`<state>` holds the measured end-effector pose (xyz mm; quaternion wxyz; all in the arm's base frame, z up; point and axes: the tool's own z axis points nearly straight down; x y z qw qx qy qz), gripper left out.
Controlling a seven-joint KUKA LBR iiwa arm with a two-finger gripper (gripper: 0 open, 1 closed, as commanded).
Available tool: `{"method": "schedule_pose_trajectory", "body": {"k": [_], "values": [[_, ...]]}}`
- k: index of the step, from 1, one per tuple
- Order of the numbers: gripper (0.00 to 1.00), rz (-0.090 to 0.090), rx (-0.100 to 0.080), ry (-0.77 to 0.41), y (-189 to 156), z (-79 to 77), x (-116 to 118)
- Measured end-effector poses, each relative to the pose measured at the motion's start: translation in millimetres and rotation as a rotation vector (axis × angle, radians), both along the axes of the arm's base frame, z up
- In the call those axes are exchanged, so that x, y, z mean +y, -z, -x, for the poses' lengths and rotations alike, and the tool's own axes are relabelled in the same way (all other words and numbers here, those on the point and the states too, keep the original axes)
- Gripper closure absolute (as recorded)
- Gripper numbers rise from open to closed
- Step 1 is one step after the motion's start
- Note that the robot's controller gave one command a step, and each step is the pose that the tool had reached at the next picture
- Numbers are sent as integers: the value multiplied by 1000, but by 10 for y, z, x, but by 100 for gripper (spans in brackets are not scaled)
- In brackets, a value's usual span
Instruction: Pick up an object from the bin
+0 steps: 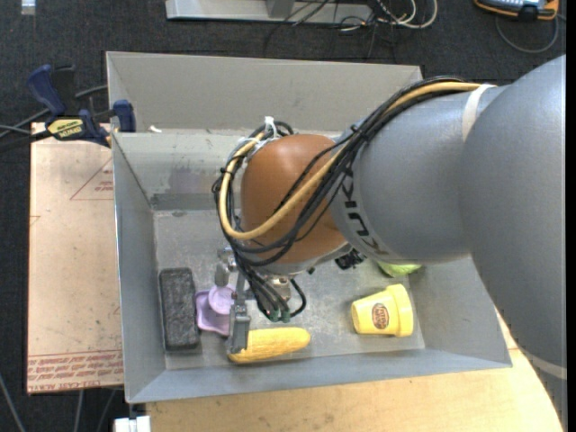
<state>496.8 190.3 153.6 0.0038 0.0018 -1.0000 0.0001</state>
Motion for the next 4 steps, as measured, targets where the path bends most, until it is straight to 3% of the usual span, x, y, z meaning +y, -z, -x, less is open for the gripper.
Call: {"method": "schedule_pose_trajectory", "body": {"k": [2,3,4], "values": [[0,-1,-8,-4,-19,-19,25],[0,-6,-9,5,390,50,-154],[100,-19,-60,-19,676,-24,-379]]}}
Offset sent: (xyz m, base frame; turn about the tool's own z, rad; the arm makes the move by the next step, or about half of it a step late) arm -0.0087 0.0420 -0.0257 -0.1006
